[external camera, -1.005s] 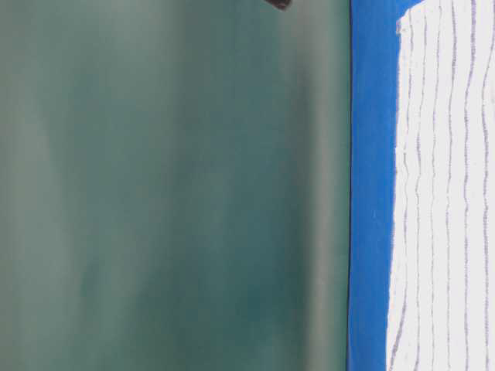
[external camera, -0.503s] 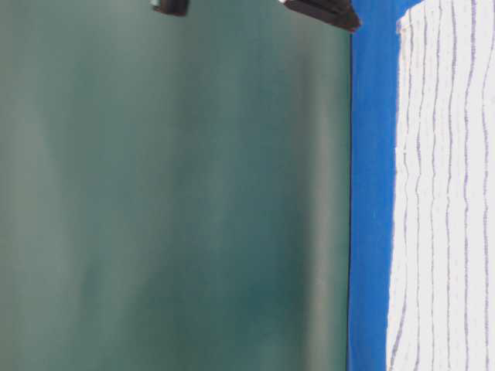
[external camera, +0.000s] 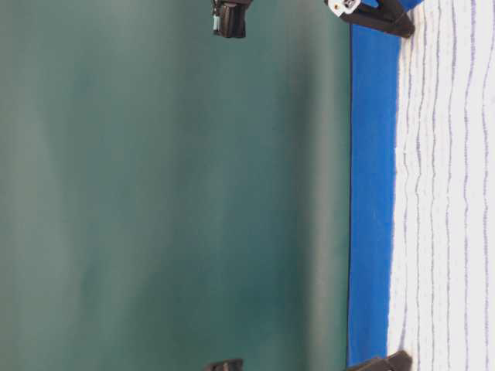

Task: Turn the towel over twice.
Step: 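Move both grippers to the towel's far corners and pinch them again, then lift the far corners with both grippers and sweep them toward the near edge, then lower the far edge at the near edge and open both grippers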

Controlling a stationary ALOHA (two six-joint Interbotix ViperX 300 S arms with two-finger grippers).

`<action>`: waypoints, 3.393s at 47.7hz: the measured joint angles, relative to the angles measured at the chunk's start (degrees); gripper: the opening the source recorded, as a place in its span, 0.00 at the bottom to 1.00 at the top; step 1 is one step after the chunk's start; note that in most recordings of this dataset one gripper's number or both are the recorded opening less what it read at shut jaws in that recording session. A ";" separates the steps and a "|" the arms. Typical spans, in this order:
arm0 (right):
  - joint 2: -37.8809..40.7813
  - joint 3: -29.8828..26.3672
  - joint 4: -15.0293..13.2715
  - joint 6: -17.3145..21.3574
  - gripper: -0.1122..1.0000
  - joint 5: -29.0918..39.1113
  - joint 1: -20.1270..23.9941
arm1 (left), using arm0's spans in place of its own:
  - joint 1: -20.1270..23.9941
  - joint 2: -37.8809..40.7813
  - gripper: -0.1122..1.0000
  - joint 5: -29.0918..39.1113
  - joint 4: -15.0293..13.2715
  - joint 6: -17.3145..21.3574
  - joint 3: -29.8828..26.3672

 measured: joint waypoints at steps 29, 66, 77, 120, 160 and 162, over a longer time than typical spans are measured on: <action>0.09 0.00 -0.09 -1.93 0.17 -0.09 -0.18 | 1.14 1.49 0.13 1.67 0.09 -0.53 -0.79; -7.29 -8.70 -1.93 -3.96 0.17 4.66 -8.00 | 9.49 -9.84 0.13 6.06 0.00 2.29 -7.56; -12.39 -13.89 -3.87 -5.36 0.17 12.48 -8.09 | 10.72 -15.38 0.13 6.68 0.00 2.46 -9.32; -31.46 -12.30 -7.03 -4.66 0.17 21.71 1.14 | 3.16 -34.28 0.13 4.13 0.00 2.29 -4.75; -26.54 0.09 -4.83 22.06 0.17 30.59 35.86 | -27.33 -30.85 0.13 8.96 0.09 -4.83 9.84; -25.49 0.44 -4.83 23.55 0.17 29.71 37.09 | -28.56 -29.18 0.13 8.96 0.00 -5.54 9.76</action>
